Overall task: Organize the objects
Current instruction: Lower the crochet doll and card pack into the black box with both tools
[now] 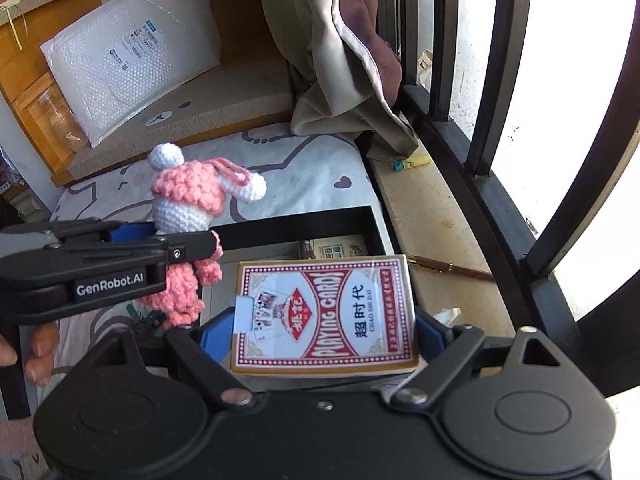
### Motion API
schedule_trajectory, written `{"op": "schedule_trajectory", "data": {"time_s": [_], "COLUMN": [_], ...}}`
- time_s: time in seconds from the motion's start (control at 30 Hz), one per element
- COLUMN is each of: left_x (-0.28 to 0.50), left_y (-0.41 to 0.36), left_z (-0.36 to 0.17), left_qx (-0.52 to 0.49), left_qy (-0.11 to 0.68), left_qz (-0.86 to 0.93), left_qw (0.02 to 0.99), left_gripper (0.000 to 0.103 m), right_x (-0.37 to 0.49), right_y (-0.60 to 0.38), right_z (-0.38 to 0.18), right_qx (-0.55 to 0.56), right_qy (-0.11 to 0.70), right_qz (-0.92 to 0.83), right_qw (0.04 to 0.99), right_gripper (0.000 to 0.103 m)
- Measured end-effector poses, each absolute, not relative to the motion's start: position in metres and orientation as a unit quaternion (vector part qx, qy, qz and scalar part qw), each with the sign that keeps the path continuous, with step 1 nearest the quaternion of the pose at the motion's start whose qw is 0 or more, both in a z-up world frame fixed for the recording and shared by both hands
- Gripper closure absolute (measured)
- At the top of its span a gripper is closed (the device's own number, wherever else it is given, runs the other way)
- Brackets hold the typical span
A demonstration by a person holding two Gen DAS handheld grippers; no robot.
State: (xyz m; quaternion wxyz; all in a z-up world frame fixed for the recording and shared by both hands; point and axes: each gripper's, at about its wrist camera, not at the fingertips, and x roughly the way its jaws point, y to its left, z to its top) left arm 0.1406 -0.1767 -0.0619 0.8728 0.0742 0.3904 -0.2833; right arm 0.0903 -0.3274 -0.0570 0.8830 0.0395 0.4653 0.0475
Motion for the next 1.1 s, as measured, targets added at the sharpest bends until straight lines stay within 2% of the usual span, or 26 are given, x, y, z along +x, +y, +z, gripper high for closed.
{"op": "schedule_trajectory", "data": {"time_s": [0.23,0.5,0.7,0.73,0.8,1.07,1.1], "left_x": [0.163,0.175,0.188,0.190,0.195,0.205,0.206], "left_y": [-0.201,-0.216,-0.206,-0.205,-0.205,-0.178,-0.174], "left_z": [-0.085,-0.128,-0.138,-0.138,-0.138,-0.106,-0.102], "left_qx": [0.186,0.342,0.354,0.351,0.353,0.229,0.215], "left_qy": [0.380,0.400,0.419,0.420,0.415,0.419,0.413], "left_qz": [-0.356,-0.412,-0.429,-0.429,-0.413,-0.432,-0.423], "left_qw": [0.834,0.744,0.718,0.719,0.730,0.765,0.777], "left_gripper": [0.065,0.065,0.063,0.061,0.042,0.028,0.023], "right_x": [0.099,0.106,0.112,0.113,0.115,0.122,0.123], "right_y": [-0.328,-0.328,-0.328,-0.327,-0.322,-0.299,-0.298], "right_z": [-0.070,-0.082,-0.092,-0.092,-0.094,-0.104,-0.106], "right_qx": [0.041,0.030,0.043,0.046,0.052,0.043,0.047], "right_qy": [0.490,0.520,0.533,0.534,0.536,0.558,0.561], "right_qz": [0.050,0.049,0.061,0.065,0.075,0.108,0.109], "right_qw": [0.869,0.853,0.843,0.842,0.839,0.822,0.819], "right_gripper": [0.014,0.014,0.014,0.014,0.014,0.014,0.014]}}
